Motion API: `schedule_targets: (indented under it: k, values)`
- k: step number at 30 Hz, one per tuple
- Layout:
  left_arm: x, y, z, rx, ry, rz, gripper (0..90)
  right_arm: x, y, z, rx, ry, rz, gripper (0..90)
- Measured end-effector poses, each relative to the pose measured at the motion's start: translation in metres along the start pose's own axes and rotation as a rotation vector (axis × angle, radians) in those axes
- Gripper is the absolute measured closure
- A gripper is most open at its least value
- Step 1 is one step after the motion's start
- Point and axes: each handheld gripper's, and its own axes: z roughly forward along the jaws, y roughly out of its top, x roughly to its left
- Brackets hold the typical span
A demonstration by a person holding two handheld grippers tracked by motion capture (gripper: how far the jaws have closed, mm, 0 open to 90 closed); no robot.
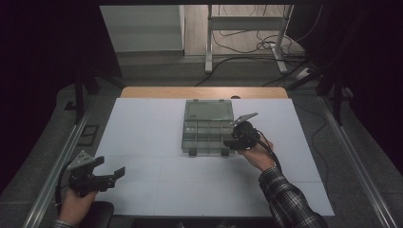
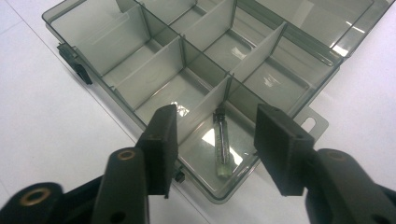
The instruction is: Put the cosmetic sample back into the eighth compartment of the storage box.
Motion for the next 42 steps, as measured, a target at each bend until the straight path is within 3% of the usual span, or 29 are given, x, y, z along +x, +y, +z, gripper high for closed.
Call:
schedule_targets:
  k: [9, 29, 42]
  values:
    - [0.0, 0.0, 0.0, -0.001, 0.001, -0.006, 4.3, 0.004, -0.001, -0.006, 0.002, 0.015, -0.009, 39.2]
    - [0.0, 0.0, 0.0, -0.001, 0.001, -0.004, 4.3, 0.009, -0.009, -0.015, 0.007, 0.055, -0.009, 9.7]
    - [0.0, 0.0, 0.0, -0.001, 0.001, -0.005, 4.3, 0.013, -0.014, -0.025, -0.029, 0.052, -0.005, 2.0]
